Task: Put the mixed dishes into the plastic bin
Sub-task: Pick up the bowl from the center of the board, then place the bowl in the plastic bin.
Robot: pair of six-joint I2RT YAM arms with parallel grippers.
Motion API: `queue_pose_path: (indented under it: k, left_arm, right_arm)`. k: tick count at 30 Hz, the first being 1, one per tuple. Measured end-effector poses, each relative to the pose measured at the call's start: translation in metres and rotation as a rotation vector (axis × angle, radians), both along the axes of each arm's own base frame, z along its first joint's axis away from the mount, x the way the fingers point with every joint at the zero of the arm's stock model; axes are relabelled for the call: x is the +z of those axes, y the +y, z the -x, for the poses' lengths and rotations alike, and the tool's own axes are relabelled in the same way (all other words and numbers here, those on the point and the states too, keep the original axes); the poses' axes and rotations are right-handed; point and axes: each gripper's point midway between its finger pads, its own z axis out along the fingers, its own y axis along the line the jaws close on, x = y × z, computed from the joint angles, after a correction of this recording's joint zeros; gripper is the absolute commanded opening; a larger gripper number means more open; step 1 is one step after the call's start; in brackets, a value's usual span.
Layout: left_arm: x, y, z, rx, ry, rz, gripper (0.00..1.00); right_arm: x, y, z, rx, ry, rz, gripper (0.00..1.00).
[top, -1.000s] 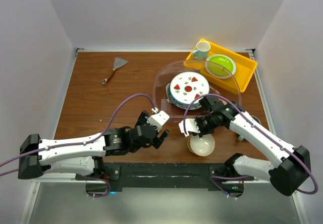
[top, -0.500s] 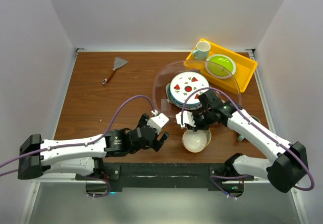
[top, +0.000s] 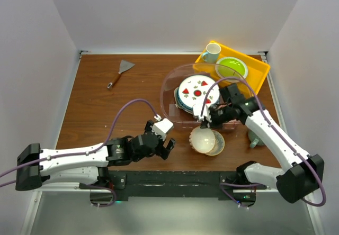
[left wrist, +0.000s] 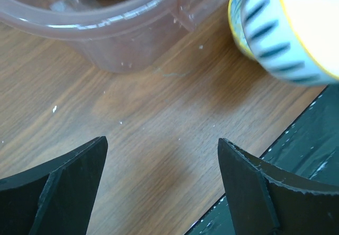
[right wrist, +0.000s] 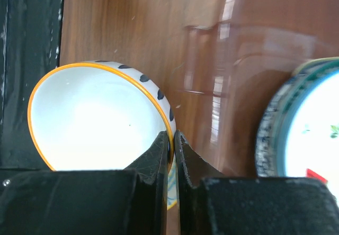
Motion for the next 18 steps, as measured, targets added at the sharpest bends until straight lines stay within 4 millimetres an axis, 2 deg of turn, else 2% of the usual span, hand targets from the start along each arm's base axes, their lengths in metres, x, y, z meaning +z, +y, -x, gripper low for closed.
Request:
queue_pose_path:
  k: [4, 7, 9, 14, 18]
  left_arm:
    - [0.015, 0.003, 0.000, 0.003, -0.021, 0.072, 0.96]
    - [0.023, 0.003, 0.000, 0.007, -0.030, 0.110, 0.99]
    - [0.024, 0.002, -0.001, 0.014, -0.027, 0.125, 1.00]
    - [0.019, 0.002, -0.002, 0.022, -0.013, 0.126, 1.00]
    - [0.018, -0.002, -0.002, 0.022, 0.004, 0.140, 1.00]
  right_arm:
    - [0.034, -0.005, -0.013, -0.048, -0.003, -0.088, 0.00]
    - [0.051, -0.009, -0.019, -0.082, 0.013, -0.132, 0.00]
    - [0.063, -0.012, -0.031, -0.125, 0.018, -0.162, 0.00]
    - [0.082, -0.032, -0.070, -0.287, 0.033, -0.214, 0.00]
    - [0.080, -0.050, -0.096, -0.411, 0.047, -0.217, 0.00]
